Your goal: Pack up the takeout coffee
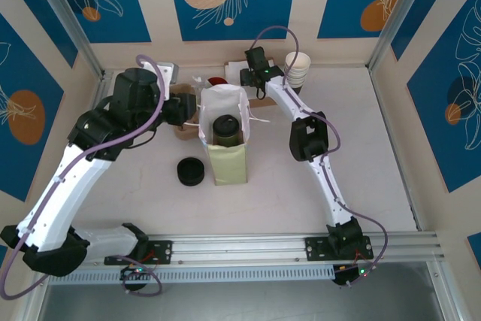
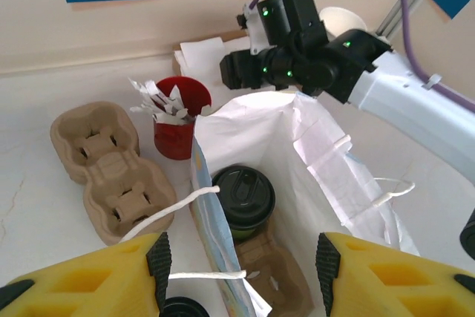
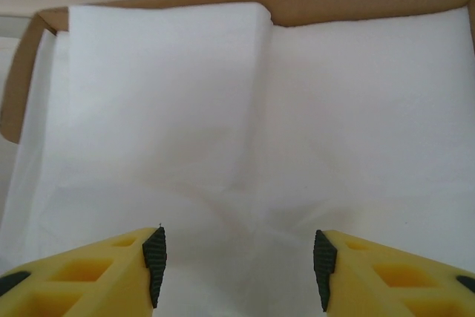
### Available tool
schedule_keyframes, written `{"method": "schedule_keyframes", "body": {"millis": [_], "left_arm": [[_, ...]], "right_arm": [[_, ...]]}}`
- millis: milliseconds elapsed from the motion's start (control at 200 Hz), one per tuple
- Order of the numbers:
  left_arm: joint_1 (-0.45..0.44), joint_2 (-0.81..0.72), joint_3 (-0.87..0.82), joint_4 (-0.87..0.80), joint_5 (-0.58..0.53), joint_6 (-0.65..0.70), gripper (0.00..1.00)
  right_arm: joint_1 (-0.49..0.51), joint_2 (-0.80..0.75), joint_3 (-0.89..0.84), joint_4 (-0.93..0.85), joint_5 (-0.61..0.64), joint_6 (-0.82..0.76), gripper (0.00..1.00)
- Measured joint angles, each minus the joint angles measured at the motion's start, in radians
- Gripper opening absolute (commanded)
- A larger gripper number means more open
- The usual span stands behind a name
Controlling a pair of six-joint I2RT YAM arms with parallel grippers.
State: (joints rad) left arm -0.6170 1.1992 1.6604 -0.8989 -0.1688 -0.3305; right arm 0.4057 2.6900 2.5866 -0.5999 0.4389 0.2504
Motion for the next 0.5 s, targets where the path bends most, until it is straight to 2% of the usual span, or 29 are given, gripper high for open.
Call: {"method": "schedule_keyframes", "body": {"millis": [305,500], "left_arm": [[0.0,-0.006,-0.004,0.001,-0.01,0.0,0.56],[0.0,-0.006,-0.005,0.001,-0.016,0.0,0.56]], "right_arm": [[-0.008,0.048,0.031,0.001,0.007,-0.009,0.52],[-0.014,0.065,0.032,-0.008,0.007,-0.008,0.32]]}}
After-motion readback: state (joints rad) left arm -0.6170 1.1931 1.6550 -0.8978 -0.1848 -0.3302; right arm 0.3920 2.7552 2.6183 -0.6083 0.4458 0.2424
